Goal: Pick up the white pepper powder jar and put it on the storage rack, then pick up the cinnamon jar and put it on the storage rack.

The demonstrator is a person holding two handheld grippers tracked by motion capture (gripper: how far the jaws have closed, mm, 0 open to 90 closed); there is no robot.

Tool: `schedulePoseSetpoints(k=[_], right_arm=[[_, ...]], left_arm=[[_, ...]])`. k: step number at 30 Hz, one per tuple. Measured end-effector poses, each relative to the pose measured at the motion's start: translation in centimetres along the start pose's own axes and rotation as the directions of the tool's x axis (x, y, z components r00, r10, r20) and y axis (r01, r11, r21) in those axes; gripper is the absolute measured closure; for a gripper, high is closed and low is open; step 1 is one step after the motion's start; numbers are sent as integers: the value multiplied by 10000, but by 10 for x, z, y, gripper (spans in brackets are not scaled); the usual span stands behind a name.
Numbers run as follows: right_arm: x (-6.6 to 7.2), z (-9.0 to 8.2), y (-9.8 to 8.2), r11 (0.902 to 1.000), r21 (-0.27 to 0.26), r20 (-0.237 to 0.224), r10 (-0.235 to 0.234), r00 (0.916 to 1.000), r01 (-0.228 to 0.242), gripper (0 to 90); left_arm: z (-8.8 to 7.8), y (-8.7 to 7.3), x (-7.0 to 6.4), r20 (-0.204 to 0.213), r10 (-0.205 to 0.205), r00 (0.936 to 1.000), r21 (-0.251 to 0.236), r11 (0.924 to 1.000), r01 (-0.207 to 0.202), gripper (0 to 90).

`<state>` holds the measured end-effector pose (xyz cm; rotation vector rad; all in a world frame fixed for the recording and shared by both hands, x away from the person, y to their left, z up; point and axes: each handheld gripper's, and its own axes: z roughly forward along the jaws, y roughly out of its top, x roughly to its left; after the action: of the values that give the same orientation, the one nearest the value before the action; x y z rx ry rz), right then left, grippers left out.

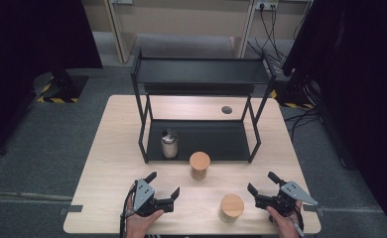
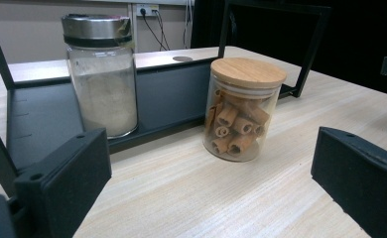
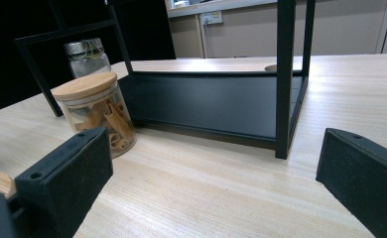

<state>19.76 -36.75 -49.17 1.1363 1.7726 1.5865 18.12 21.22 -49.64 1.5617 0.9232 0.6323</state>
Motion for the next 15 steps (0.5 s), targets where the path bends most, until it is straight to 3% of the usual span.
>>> schedulePoseSetpoints(k=[15], right_arm=[[0, 3, 1, 10000, 28, -66, -42, 10000, 42, 12]], left_arm=[[1, -2, -1, 64, 25, 10000, 70, 10000, -25, 12]])
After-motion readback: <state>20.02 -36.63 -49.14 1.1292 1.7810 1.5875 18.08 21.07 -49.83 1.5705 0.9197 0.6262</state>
